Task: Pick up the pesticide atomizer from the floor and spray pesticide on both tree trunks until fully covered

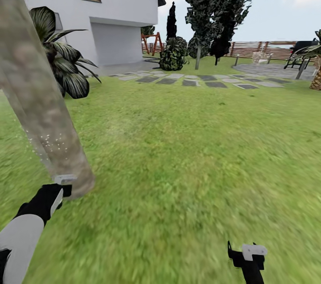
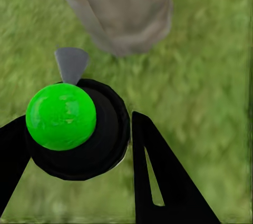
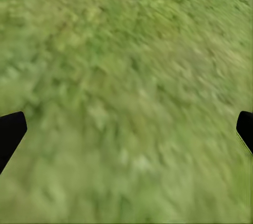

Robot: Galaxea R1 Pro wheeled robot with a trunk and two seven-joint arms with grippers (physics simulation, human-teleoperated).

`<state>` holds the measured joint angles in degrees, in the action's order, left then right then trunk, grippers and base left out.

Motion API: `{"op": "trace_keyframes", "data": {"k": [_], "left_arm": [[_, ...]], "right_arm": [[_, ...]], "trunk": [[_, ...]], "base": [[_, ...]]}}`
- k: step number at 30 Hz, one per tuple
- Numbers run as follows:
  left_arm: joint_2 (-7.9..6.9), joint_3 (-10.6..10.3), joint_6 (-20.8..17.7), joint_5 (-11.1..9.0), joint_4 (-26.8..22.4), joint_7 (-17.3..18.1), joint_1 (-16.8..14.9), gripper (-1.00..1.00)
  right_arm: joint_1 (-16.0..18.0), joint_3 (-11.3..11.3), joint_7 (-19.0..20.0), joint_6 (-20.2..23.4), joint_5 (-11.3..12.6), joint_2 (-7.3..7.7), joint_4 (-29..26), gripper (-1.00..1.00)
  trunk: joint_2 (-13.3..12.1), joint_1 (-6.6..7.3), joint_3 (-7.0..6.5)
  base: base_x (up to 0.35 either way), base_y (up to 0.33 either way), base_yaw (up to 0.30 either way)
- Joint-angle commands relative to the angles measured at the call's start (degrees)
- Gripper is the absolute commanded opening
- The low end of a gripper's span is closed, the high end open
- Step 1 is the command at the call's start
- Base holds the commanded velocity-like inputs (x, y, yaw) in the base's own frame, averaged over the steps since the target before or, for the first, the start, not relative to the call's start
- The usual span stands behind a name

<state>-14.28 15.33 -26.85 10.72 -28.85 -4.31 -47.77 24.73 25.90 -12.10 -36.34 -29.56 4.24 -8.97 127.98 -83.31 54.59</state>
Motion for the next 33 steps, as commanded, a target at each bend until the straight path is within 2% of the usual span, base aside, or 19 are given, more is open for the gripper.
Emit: {"op": "trace_keyframes", "data": {"k": [1, 3, 8, 33], "left_arm": [[0.01, 0.1, -1.7, 0.6, -0.3, 0.2, -0.1, -1.00], [-0.25, 0.1, -3.4, 0.6, -0.5, 0.3, -0.2, -1.00], [-0.29, 0.1, -3.7, 0.6, -0.5, 0.3, -0.2, -1.00], [0.30, 0.1, -3.6, 0.4, -0.7, 0.3, -0.5, -1.00]], "right_arm": [[0.1, 0.2, -0.4, -0.1, -0.6, 0.04, 0.1, 1.00], [0.1, 0.3, -0.4, -0.1, -0.6, 0.07, 0.1, 1.00], [0.1, 0.3, -0.4, -0.1, -0.6, 0.07, 0.1, 1.00], [0.1, 0.3, -0.4, -0.1, -0.6, 0.07, 0.1, 1.00]], "trunk": [[0.0, -0.01, 0.05], [0.0, -0.01, 0.05], [0.0, -0.01, 0.05], [0.0, -0.01, 0.05]], "base": [[0.213, -0.219, 0.001], [0.213, -0.219, 0.000], [0.213, -0.219, 0.048], [0.148, -0.241, 0.274]]}}
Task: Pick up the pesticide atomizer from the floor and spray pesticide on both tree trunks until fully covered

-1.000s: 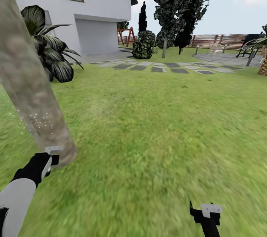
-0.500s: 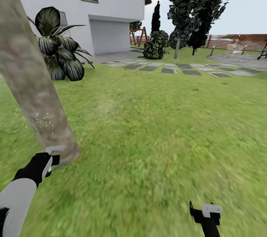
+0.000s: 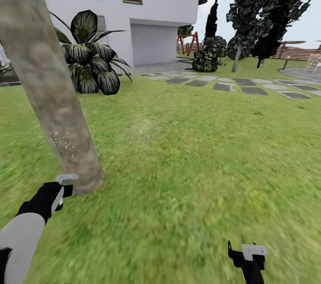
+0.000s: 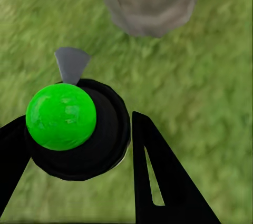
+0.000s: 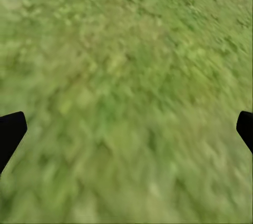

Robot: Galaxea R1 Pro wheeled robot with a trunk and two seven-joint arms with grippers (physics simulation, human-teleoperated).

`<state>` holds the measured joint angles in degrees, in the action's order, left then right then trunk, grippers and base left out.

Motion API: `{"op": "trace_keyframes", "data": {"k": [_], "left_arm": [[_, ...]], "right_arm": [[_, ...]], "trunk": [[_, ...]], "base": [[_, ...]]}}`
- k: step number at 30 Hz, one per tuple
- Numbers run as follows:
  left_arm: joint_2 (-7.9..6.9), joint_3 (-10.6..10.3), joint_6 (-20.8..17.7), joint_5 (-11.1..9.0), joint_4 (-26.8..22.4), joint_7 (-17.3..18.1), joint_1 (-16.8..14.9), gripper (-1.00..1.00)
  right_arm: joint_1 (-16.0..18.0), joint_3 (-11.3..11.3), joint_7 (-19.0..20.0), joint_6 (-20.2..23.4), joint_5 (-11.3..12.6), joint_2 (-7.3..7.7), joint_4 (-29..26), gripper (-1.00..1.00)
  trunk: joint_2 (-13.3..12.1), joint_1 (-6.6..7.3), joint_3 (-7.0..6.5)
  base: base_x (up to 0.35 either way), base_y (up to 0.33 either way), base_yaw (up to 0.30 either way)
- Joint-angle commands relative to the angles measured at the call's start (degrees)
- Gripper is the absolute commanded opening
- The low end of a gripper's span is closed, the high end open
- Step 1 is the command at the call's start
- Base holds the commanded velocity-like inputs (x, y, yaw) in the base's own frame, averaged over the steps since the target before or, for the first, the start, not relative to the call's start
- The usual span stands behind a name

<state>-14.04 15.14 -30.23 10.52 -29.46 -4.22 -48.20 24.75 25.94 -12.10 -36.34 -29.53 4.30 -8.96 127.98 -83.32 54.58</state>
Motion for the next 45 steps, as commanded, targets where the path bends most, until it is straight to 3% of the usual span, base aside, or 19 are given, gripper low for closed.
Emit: {"op": "trace_keyframes", "data": {"k": [1, 16, 33, 45], "left_arm": [[0.16, 0.2, -0.3, 0.6, -0.1, 0.2, -0.1, -1.00], [0.24, 0.0, -0.3, 0.9, -0.1, 0.2, -0.1, -1.00], [0.24, -0.1, -0.3, 1.1, -0.1, 0.2, -0.1, -1.00], [0.24, 0.0, -0.3, 1.1, 0.0, 0.2, -0.1, -1.00]], "right_arm": [[0.0, 0.2, -0.4, -0.1, -0.6, 0.01, 0.1, 1.00], [0.0, 0.2, -0.4, -0.1, -0.6, 0.01, 0.1, 1.00], [0.0, 0.2, -0.4, -0.1, -0.6, 0.01, 0.1, 1.00], [0.0, 0.2, -0.4, -0.1, -0.6, 0.01, 0.1, 1.00]], "trunk": [[0.0, 0.00, 0.05], [0.0, 0.00, 0.05], [0.0, 0.00, 0.05], [0.0, 0.00, 0.05]], "base": [[0.150, -0.246, 0.180], [0.176, -0.243, 0.021], [0.190, -0.234, 0.249], [0.242, -0.197, 0.013]]}}
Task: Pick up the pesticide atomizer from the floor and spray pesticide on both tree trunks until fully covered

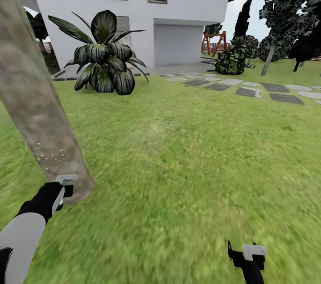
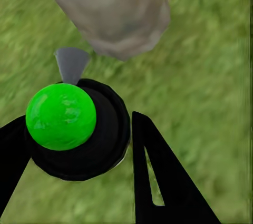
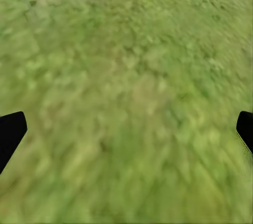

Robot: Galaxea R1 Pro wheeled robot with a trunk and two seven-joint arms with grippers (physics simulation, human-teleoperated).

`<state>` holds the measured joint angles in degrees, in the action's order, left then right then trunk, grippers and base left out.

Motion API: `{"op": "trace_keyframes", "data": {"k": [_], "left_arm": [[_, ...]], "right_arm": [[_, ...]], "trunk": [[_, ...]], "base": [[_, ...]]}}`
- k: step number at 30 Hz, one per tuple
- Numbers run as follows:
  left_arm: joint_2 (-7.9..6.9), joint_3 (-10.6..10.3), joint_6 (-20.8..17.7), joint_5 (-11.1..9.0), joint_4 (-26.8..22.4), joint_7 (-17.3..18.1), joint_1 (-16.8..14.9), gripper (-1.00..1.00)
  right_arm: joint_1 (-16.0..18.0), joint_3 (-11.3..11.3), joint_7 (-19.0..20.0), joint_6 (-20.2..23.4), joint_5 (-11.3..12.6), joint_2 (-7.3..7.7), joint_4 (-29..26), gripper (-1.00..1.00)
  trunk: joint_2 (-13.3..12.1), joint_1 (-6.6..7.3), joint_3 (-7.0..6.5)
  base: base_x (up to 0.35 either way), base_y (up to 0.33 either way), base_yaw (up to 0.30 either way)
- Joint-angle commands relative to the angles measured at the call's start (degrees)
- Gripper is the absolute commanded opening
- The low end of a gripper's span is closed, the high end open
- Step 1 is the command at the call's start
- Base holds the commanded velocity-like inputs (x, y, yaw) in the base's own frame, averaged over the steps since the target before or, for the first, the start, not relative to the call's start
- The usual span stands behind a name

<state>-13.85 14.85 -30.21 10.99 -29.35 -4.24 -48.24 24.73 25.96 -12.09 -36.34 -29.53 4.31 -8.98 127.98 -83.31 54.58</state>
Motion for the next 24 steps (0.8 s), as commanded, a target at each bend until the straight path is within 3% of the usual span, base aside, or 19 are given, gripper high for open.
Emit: {"op": "trace_keyframes", "data": {"k": [1, 5, 14, 17, 24], "left_arm": [[0.05, 0.2, -0.3, 0.6, -0.1, 0.2, -0.1, -1.00], [0.04, 0.3, -0.3, 0.7, -0.1, 0.2, -0.1, -1.00], [0.05, 0.3, -0.6, 0.4, -2.0, 0.2, -0.4, -1.00], [0.05, 0.1, -7.7, 0.2, -6.5, 0.2, -0.7, -1.00], [0.25, -0.1, -16.9, 0.3, -15.7, 0.4, -0.8, -1.00]], "right_arm": [[0.1, 0.2, -0.4, -0.1, -0.6, 0.00, 0.1, 1.00], [0.1, 0.2, -0.4, -0.1, -0.6, 0.00, 0.1, 1.00], [0.1, 0.2, -0.4, -0.1, -0.6, 0.00, 0.1, 1.00], [0.1, 0.2, -0.4, -0.1, -0.6, 0.00, 0.1, 1.00], [0.1, 0.2, -0.4, -0.1, -0.6, 0.00, 0.1, 1.00]], "trunk": [[0.0, -0.02, 0.05], [0.0, -0.02, 0.05], [0.0, -0.02, 0.05], [0.0, -0.02, 0.05], [0.0, -0.02, 0.05]], "base": [[0.242, -0.197, 0.000], [0.241, -0.197, 0.053], [0.173, -0.221, 0.259], [0.006, -0.273, 0.276], [0.000, -0.275, 0.276]]}}
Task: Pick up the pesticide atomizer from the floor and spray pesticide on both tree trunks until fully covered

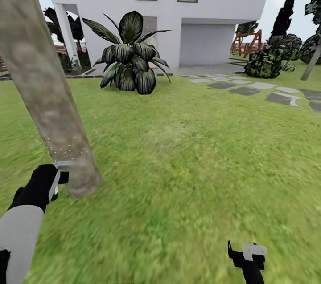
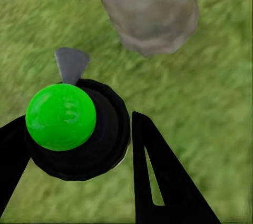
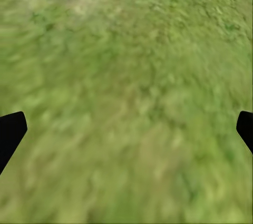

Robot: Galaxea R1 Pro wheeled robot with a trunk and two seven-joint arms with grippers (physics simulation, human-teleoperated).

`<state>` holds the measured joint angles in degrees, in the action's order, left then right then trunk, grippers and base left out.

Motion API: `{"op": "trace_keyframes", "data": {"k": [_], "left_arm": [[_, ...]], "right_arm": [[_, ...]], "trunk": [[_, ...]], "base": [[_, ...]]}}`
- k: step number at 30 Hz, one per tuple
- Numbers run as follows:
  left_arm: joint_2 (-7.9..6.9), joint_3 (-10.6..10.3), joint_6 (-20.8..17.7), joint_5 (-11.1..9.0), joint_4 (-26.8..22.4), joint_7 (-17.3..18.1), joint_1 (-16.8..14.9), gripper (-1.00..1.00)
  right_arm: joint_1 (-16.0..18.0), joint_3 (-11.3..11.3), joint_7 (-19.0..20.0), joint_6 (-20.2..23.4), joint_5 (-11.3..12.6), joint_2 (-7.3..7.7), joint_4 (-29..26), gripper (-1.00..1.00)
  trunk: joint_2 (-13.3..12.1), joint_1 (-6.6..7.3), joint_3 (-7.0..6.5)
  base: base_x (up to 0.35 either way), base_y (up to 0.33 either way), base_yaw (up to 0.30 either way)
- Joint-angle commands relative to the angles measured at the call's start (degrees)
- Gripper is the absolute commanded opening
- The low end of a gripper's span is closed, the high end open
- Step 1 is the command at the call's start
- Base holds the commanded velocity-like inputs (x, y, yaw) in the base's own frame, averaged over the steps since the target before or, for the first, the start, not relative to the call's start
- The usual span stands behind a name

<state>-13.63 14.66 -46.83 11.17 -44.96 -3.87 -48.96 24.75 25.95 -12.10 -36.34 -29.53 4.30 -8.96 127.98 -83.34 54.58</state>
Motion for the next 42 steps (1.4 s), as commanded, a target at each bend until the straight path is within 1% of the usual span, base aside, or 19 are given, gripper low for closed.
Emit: {"op": "trace_keyframes", "data": {"k": [1, 3, 6, 9, 12, 15, 17, 25, 30, 39, 42], "left_arm": [[0.02, 0.0, -0.7, 0.2, -0.5, 0.1, -0.1, -1.00], [-0.01, 0.0, -1.2, 0.2, -1.0, 0.1, -0.5, -1.00], [-0.12, -0.1, -4.5, 0.3, -1.1, 0.1, -2.9, -1.00], [-0.26, -0.1, -5.0, 0.4, -1.1, 0.1, -4.0, -1.00], [-0.49, -0.1, -5.2, 0.5, -1.1, 0.1, -4.3, -1.00], [-0.79, 0.0, -5.2, 0.6, -1.1, 0.1, -4.7, -1.00], [-0.93, 0.0, -5.2, 0.8, -1.0, 0.1, -5.8, -1.00], [-0.37, -0.3, -4.9, 0.6, -1.1, 0.0, -5.4, -1.00], [-0.26, -0.2, -4.5, 0.6, -1.1, -0.2, -5.5, -1.00], [-0.14, 0.0, -4.3, 0.6, -1.2, -0.3, -5.6, -1.00], [-0.09, 0.0, -4.2, 0.6, -1.2, -0.3, -5.5, -1.00]], "right_arm": [[0.0, 0.2, -0.4, -0.1, -0.6, 0.01, 0.1, 1.00], [0.0, 0.2, -0.4, -0.1, -0.6, 0.01, 0.1, 1.00], [0.0, 0.2, -0.4, -0.1, -0.6, 0.01, 0.1, 1.00], [0.0, 0.2, -0.4, -0.1, -0.6, 0.02, 0.1, 1.00], [0.0, 0.2, -0.4, -0.1, -0.6, 0.02, 0.1, 1.00], [0.0, 0.2, -0.4, -0.1, -0.6, 0.01, 0.1, 1.00], [0.0, 0.2, -0.4, -0.1, -0.6, 0.01, 0.1, 1.00], [0.0, 0.2, -0.4, -0.1, -0.6, 0.01, 0.1, 1.00], [0.0, 0.2, -0.4, -0.1, -0.6, 0.01, 0.1, 1.00], [0.0, 0.2, -0.4, -0.1, -0.6, 0.01, 0.1, 1.00], [0.0, 0.2, -0.4, -0.1, -0.6, 0.01, 0.1, 1.00]], "trunk": [[0.0, 0.01, 0.05], [0.0, 0.01, 0.05], [0.0, 0.01, 0.05], [0.0, 0.01, 0.05], [0.0, 0.01, 0.05], [0.0, 0.01, 0.05], [0.0, 0.01, 0.05], [0.0, 0.01, 0.05], [0.0, 0.01, 0.05], [0.0, 0.01, 0.05], [0.0, 0.01, 0.05]], "base": [[0.000, -0.275, 0.233], [0.000, -0.275, 0.075], [0.000, -0.275, 0.011], [0.000, -0.275, 0.001], [0.024, -0.275, 0.006], [0.128, -0.259, 0.190], [0.109, -0.092, 0.269], [0.015, -0.008, 0.277], [0.274, 0.000, 0.251], [0.336, -0.003, 0.012], [0.267, -0.140, 0.000]]}}
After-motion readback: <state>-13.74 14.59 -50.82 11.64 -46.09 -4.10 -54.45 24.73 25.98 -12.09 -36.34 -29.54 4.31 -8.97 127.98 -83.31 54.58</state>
